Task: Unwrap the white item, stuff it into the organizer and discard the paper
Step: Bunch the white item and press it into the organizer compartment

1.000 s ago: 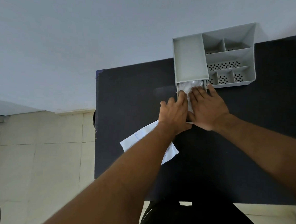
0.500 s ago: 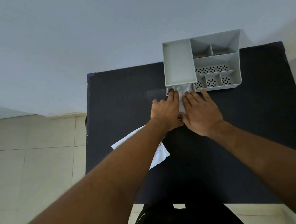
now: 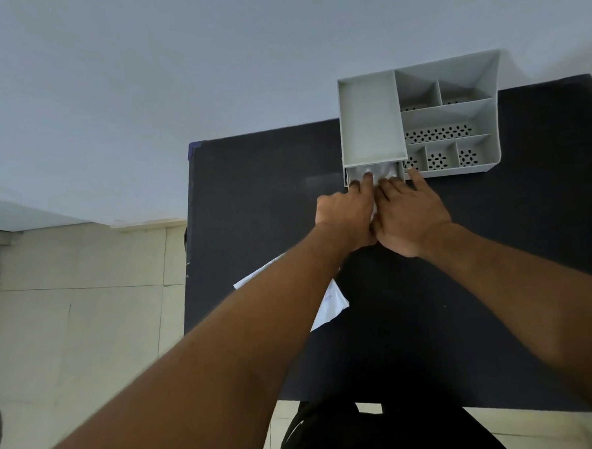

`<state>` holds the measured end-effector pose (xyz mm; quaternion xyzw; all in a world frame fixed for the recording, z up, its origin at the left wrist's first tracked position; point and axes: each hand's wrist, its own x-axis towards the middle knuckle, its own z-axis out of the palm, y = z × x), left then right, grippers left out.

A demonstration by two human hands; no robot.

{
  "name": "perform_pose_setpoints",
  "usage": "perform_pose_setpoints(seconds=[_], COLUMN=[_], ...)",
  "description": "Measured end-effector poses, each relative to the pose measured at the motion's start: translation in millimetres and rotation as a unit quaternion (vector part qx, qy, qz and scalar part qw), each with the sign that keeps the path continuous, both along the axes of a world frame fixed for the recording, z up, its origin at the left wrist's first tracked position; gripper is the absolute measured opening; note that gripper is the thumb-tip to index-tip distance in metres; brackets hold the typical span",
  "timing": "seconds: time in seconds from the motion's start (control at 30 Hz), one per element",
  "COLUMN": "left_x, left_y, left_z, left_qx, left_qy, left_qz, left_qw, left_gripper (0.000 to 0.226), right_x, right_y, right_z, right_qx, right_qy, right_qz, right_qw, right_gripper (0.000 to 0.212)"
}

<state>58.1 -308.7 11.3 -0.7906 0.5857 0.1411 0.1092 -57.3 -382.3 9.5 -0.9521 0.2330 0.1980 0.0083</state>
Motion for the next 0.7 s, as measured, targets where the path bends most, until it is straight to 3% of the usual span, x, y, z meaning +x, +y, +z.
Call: perform_pose_setpoints(seconds=[0.2,0.3,0.4,0.5,0.7], left_x=[1,-2,-5,-6,-5], left_y=[9,18,23,22,14], left_z=[-10,-15,-14,-11,-2], left_qx=[-0.065,-0.108,-0.130,-0.073,0.034], left_qy=[-0.001,-0.015,-0.006,0.003,0.019], left_qz=[0.014,0.000,-0.011,-0.009,-0.009], left_qw=[0.998,0.994,0.991,0.997,0.999], left_gripper=[0.096,0.087,0.070,0.060,0.069], right_x=[-16,-23,-22,-20,-13], right_y=[5,10,11,11,9], right_z=[0,-4,-6,-5,0], right_qx=[0.001,0.016,0.011,0.004,-0.006], right_qy=[-0.094,-0.090,-0.081,-0.045,-0.011], right_qz=[-0.008,-0.018,-0.015,-0.002,0.018], right_qw=[0.996,0.996,0.997,0.999,1.000], right_gripper=[0.068,0.075,0.070,0.070,0.074])
